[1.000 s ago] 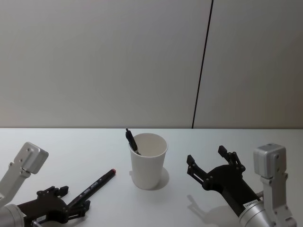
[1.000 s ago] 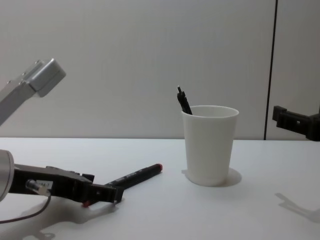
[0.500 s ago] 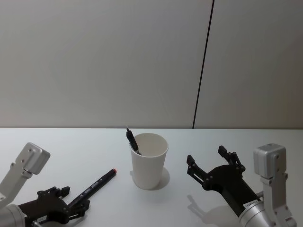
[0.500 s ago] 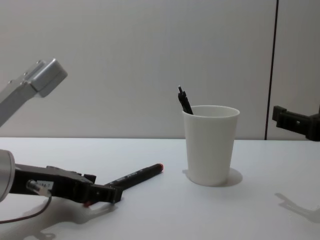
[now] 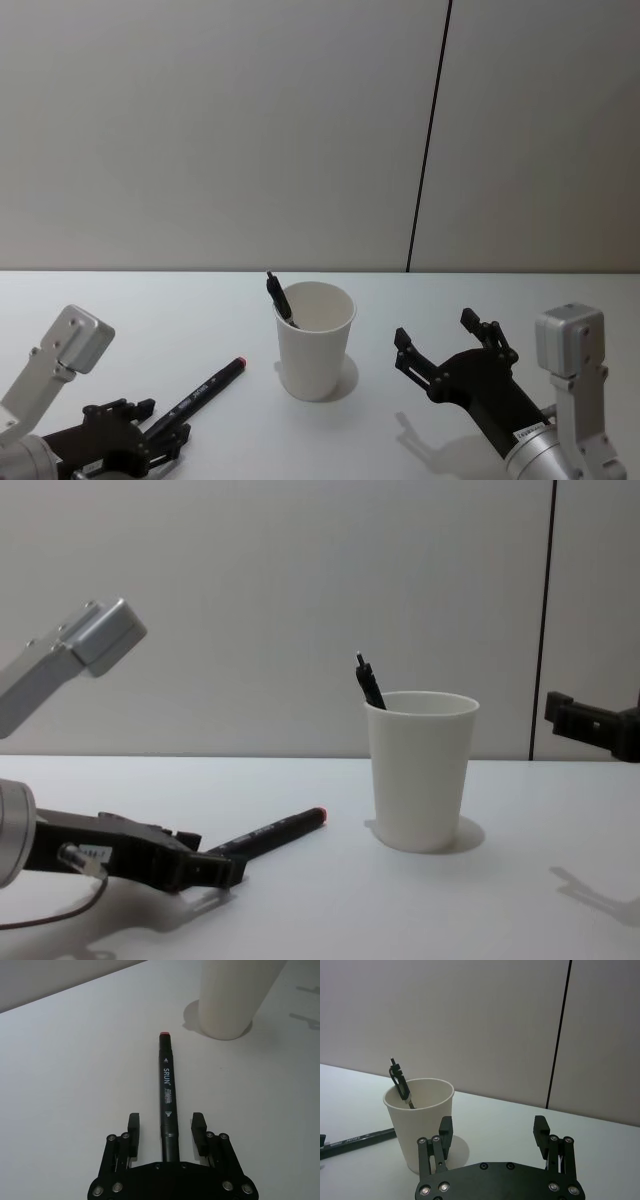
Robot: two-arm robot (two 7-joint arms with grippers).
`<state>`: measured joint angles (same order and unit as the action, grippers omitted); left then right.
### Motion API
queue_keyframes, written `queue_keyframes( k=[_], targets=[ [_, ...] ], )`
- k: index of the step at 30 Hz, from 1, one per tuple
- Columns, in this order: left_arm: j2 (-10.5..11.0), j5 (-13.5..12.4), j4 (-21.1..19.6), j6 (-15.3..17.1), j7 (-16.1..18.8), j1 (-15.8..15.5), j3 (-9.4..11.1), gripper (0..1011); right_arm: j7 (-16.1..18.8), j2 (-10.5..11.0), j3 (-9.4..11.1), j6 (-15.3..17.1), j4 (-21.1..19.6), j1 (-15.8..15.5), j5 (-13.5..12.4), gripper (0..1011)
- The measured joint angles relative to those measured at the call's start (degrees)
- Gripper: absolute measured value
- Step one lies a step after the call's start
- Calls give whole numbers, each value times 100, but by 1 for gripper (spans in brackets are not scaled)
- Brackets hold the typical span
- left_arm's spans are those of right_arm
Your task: Place the pen into the pen holder.
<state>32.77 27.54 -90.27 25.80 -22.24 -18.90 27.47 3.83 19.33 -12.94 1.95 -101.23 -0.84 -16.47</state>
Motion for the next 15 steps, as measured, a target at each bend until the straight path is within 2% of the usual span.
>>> queue_keyframes(
  k=[15],
  targets=[
    [-43, 5, 29, -28, -95, 12, -28, 553, 0, 0, 0, -1, 0, 0, 0, 1001]
  ],
)
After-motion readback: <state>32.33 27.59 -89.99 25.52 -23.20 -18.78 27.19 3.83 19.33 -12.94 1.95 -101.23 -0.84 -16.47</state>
